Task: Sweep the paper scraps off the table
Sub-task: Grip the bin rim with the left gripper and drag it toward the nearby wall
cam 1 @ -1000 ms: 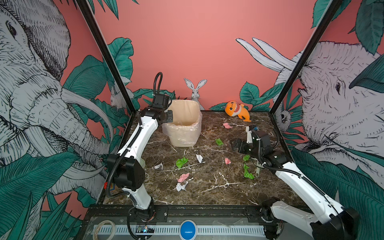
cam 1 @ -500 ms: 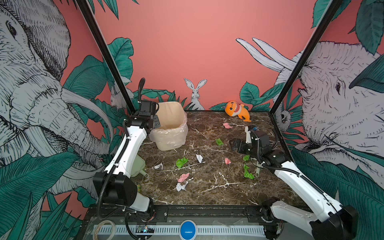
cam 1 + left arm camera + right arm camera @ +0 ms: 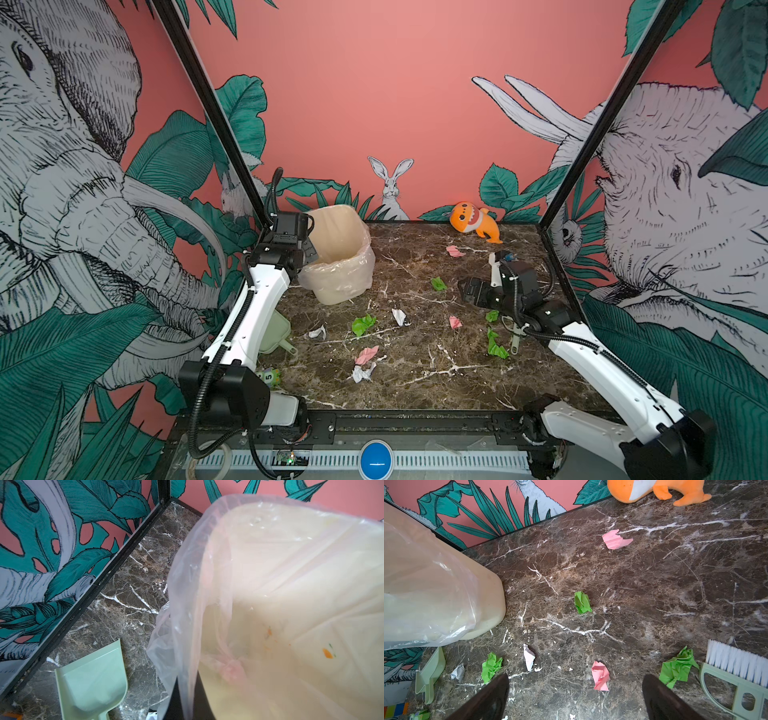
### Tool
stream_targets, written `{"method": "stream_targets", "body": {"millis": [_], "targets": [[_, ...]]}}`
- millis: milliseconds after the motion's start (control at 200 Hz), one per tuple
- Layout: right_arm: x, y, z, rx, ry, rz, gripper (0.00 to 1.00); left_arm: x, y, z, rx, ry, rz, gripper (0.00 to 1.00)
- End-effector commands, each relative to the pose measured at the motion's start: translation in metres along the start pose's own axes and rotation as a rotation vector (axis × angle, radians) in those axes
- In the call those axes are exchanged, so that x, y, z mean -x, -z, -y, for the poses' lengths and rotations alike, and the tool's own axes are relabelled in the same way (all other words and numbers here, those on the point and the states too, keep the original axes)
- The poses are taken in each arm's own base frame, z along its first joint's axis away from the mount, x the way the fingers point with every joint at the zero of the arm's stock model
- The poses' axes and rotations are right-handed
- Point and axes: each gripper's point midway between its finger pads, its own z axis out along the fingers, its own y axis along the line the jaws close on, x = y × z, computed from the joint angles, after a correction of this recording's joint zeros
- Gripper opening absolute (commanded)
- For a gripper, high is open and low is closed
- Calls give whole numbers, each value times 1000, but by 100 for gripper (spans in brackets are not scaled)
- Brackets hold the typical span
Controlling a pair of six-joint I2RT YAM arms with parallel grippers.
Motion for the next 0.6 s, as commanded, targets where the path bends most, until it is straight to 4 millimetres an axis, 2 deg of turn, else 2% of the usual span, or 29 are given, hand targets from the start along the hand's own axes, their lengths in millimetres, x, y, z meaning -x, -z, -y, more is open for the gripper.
{"method": "stream_targets", "body": {"millis": [0,305,555,595], "targets": [[11,4,-8,14,-14,30,99,19,5,14,-76,126,75,0],[11,5,-6,2,-11,30,99,39,-5,28,-80,141,99,0],[12,3,-7,2,-12,28,99,42,-6,32,-92,134,102,0],[12,3,-7,3,-14,28,99,41,-7,33,-98,133,99,8]]}}
